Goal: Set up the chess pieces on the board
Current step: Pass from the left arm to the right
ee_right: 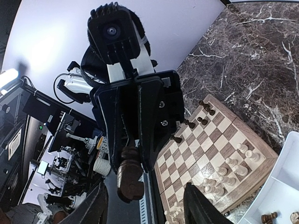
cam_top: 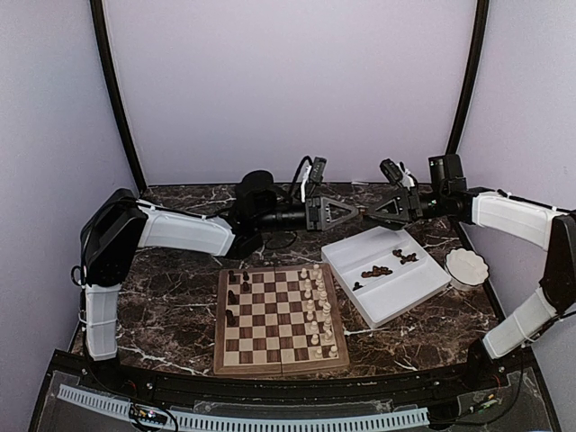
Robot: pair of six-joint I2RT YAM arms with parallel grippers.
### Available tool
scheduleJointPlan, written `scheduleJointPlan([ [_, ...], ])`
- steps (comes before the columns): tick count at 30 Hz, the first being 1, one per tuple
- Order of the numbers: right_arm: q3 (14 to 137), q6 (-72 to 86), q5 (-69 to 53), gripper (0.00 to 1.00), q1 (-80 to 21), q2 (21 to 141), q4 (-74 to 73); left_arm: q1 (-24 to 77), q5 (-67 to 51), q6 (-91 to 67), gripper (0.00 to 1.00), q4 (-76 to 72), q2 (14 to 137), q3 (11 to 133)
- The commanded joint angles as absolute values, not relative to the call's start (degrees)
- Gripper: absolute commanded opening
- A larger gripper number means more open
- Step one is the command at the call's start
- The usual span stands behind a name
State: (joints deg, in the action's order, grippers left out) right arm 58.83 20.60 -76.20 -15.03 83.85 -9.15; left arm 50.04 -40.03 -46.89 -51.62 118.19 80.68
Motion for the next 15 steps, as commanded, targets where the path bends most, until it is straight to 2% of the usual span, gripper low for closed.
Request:
scheduleJointPlan([
  [1,60.0,22.3,-78.4,0.53,-15.9,84.3,-5.5,50.4,-40.4,-46.5,0.05,-53.9,117.1,82.7],
  [9,60.0,23.7,-80.1,0.41,-16.5,83.9,-3.3,50.5,-41.1,-46.6,0.05,-53.0,118.2,84.1],
  [15,60.7,24.6,-80.3,0.4,-16.5,84.0,-2.6,50.7,-41.6,-46.7,0.05,-52.4,118.7,84.8],
])
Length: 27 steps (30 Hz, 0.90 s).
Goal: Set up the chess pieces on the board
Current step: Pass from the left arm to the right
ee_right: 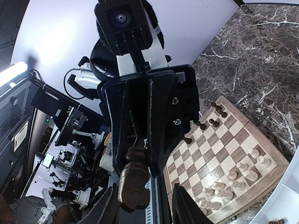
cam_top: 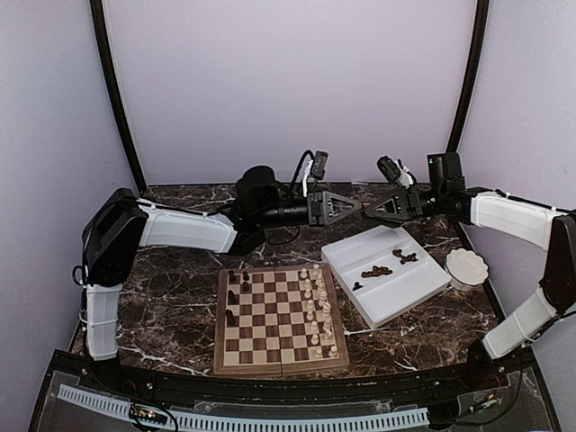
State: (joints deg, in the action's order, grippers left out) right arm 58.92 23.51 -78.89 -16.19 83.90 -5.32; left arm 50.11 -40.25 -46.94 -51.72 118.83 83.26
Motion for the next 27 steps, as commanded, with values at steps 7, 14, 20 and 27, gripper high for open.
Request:
scheduleJointPlan([
  [7,61.8,25.2,-80.2,0.49,-16.2,84.5,-2.5,50.8,-41.7,-46.8,0.05,-52.3,118.8,84.6],
  [14,61.0,25.2,-80.2,0.31,-16.2,84.1,-1.8,50.8,-41.3,-46.5,0.04,-51.5,118.8,84.8],
  [20,61.0,24.7,-79.6,0.12,-16.0,83.9,-1.9,50.8,-40.0,-46.0,0.05,-49.9,118.9,85.0],
  [27,68.2,6.1,-69.8,0.05,-15.5,84.5,-22.0,50.8,-34.9,-41.2,0.39,-43.5,115.6,83.2],
])
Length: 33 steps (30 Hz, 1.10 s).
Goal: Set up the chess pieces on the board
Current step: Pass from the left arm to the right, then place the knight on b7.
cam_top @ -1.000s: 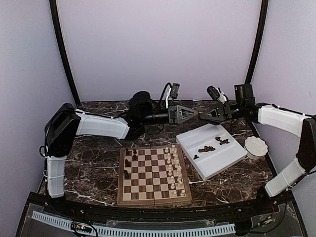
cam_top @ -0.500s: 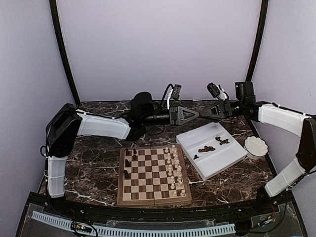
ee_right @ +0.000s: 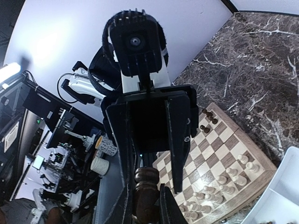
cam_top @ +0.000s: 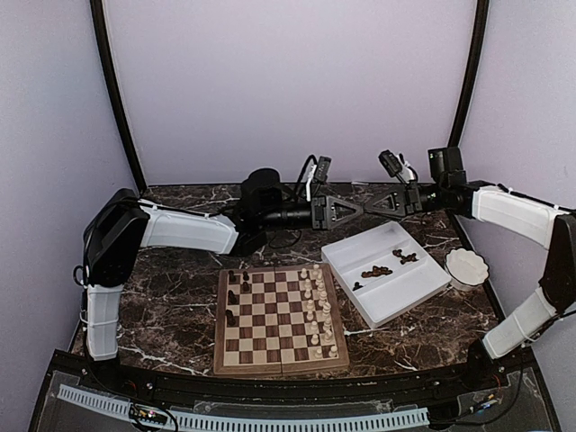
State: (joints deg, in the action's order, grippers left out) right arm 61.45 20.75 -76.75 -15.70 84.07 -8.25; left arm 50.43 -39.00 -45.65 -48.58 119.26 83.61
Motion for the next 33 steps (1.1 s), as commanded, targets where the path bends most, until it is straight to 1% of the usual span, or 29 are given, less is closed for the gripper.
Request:
scheduleJointPlan([
  [1,70.5,1.6,-66.2,0.05,-15.7,84.7,-26.8,50.7,-33.9,-39.9,0.45,-41.1,114.6,82.5],
  [3,74.9,-5.3,-58.4,0.05,-16.2,85.1,-33.0,50.4,-30.9,-35.4,0.52,-37.1,110.6,80.1],
  [6,78.9,-11.9,-49.1,0.05,-18.6,85.3,-38.2,48.7,-26.9,-29.9,0.59,-32.4,102.5,74.3],
  [12,84.6,-24.1,-30.2,0.05,-29.0,86.6,-45.6,39.9,-22.1,-25.6,0.6,-18.9,87.5,63.1],
  [15,87.2,-28.7,-23.7,0.04,-34.3,88.5,-47.8,34.7,-16.3,-20.7,0.61,-12.2,80.1,59.3],
  [18,89.5,-32.2,-19.4,0.04,-39.6,91.2,-48.9,31.6,-9.0,-15.1,0.64,-5.1,75.5,57.9],
  [20,91.2,-34.6,-17.0,0.03,-43.4,93.5,-49.6,29.7,-5.7,-12.2,0.66,-3.0,73.0,56.6],
  [24,96.3,-41.2,-11.4,0.01,-50.0,99.1,-52.4,26.4,-1.4,-9.0,0.67,-1.2,69.5,53.6],
  [27,101.1,-44.8,-9.4,0.01,-54.2,104.1,-55.2,25.2,1.1,-7.5,0.68,-1.0,67.4,52.5],
  [33,114.3,-48.6,-5.4,0.01,-63.4,114.3,-63.0,24.3,4.8,-6.4,0.71,-1.5,64.4,50.1],
])
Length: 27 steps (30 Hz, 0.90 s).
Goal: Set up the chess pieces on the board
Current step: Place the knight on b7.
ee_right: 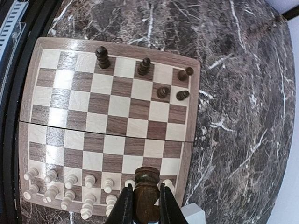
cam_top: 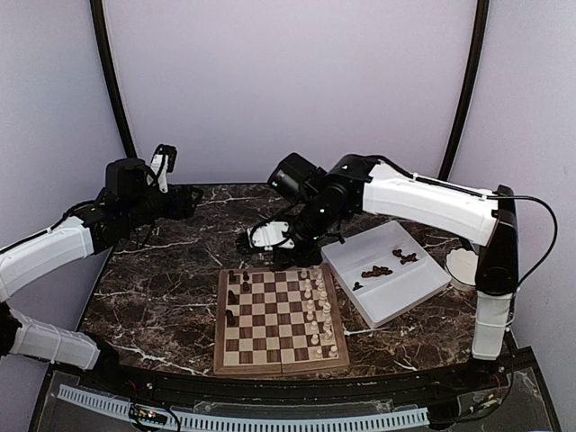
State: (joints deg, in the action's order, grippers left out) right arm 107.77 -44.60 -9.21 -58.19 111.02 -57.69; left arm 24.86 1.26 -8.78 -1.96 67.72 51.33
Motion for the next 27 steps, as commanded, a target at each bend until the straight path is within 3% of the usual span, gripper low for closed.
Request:
scheduleJointPlan([
  [1,116.2,-48.9,-4.8,0.01,-64.9,115.5,-63.7,24.2,4.7,-6.7,0.7,-1.3,64.0,50.1],
  [11,122.6,-49.4,5.9,0.02,-77.9,125.7,-66.8,24.0,3.5,-7.4,0.71,2.6,61.9,52.1],
  [27,134.9,-48.9,12.7,0.02,-82.1,140.7,-68.1,23.9,-3.5,-11.5,0.71,2.5,58.5,52.0],
])
